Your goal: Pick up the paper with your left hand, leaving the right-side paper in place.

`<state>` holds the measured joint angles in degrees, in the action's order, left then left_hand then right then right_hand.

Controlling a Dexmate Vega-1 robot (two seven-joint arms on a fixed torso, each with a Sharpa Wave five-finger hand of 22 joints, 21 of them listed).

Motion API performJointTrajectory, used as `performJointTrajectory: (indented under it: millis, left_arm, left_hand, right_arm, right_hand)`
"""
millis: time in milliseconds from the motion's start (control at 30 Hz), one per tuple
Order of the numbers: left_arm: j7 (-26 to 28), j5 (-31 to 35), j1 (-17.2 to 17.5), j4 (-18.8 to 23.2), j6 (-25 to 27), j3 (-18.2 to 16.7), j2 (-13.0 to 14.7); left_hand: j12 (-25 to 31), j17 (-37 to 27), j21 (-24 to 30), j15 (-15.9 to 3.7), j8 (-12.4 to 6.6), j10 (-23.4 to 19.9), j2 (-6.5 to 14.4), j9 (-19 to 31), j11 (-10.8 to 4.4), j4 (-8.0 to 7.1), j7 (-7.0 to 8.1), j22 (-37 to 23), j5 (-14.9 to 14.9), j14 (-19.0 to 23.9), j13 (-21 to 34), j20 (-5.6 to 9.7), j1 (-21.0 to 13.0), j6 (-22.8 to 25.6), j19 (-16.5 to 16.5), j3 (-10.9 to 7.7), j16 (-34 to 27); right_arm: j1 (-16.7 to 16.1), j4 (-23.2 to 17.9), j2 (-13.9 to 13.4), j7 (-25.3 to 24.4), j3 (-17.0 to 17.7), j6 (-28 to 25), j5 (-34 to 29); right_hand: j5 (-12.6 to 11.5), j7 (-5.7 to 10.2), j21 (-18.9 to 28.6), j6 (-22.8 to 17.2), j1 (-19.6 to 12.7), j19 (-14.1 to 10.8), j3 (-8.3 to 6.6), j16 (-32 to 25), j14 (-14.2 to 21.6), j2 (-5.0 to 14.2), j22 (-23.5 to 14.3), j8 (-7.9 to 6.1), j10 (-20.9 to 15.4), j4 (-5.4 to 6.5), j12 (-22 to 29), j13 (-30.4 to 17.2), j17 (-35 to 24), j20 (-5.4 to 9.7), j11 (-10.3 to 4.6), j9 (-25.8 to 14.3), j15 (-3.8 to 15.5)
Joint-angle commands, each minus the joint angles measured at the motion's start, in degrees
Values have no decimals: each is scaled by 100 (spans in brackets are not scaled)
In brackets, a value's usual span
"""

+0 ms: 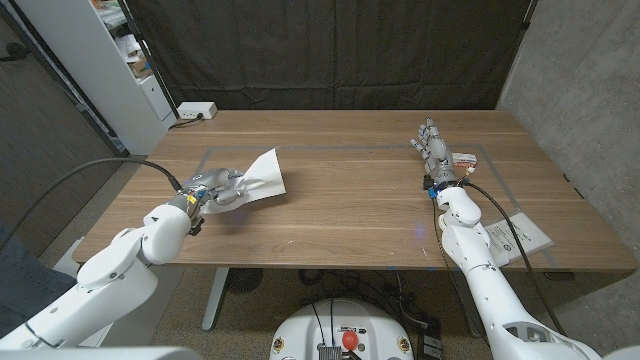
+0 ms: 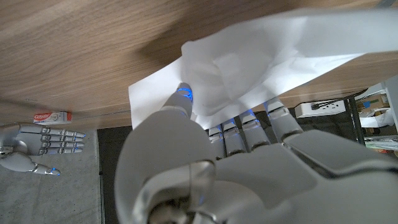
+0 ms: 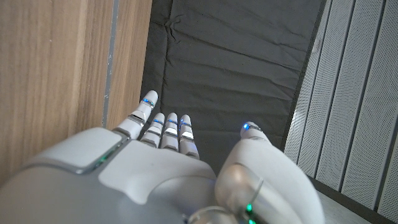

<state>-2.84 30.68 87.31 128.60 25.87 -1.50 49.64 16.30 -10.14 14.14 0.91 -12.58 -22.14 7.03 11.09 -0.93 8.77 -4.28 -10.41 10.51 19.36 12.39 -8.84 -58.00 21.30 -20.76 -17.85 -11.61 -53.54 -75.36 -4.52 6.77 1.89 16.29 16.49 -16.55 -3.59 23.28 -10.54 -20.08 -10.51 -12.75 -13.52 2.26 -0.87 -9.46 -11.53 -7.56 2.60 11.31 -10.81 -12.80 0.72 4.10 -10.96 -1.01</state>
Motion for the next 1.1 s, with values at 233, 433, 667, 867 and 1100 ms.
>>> performJointTrajectory:
  millis: [233,433,667,867,1100]
  left_arm:
    - [-308,188,159,251,-258,-394,-142]
    - [-407,292,145,335,-316,-459,-188]
    - [-613,398,93,423,-335,-539,-198]
    - [-730,483,26,472,-355,-581,-231]
    - [-846,578,-38,546,-377,-625,-267]
  left_hand:
    - [-26,-17,-63,34,36,35,3,14,18,-12,6,0,-29,-40,27,-15,-24,-44,63,16,18]
    - [-42,-14,-82,29,46,37,-3,15,38,-10,18,0,-32,-47,29,-10,-31,-47,77,31,26]
    - [-59,-15,-93,39,60,55,-2,15,45,-14,10,0,-34,-61,30,-1,-29,-69,85,43,33]
    - [-92,-13,-132,49,82,102,-16,14,39,-20,11,0,-37,-110,32,-1,-17,-109,152,67,53]
    - [-98,-12,-139,50,89,89,-13,13,45,-16,14,0,-35,-98,34,1,-28,-119,150,74,47]
  right_arm:
    - [-36,-114,-33,-67,-48,-55,-3]
    - [-22,-91,-2,-74,-35,-25,33]
    - [-15,-91,0,-86,-31,-10,30]
    - [-15,-61,9,-84,-27,-13,42]
    - [9,0,26,-77,-15,27,44]
  right_hand:
    - [-22,22,-26,-15,-16,-44,-1,12,62,30,-22,17,-3,-43,11,-18,-14,7,8,-1,-19]
    - [-22,22,-42,-15,-15,-51,2,13,66,32,-22,18,-7,-46,12,-18,-15,7,20,-1,-20]
    - [-22,22,-58,-20,-14,-58,4,16,68,36,-22,16,-5,-49,10,-18,-16,8,10,-1,-25]
    - [-22,20,-70,-24,-13,-63,5,16,73,40,-23,15,-11,-51,12,-18,-17,7,12,-1,-28]
    - [-22,12,-90,-23,-13,-71,8,20,73,44,-23,16,-9,-55,10,-18,-17,8,16,0,-22]
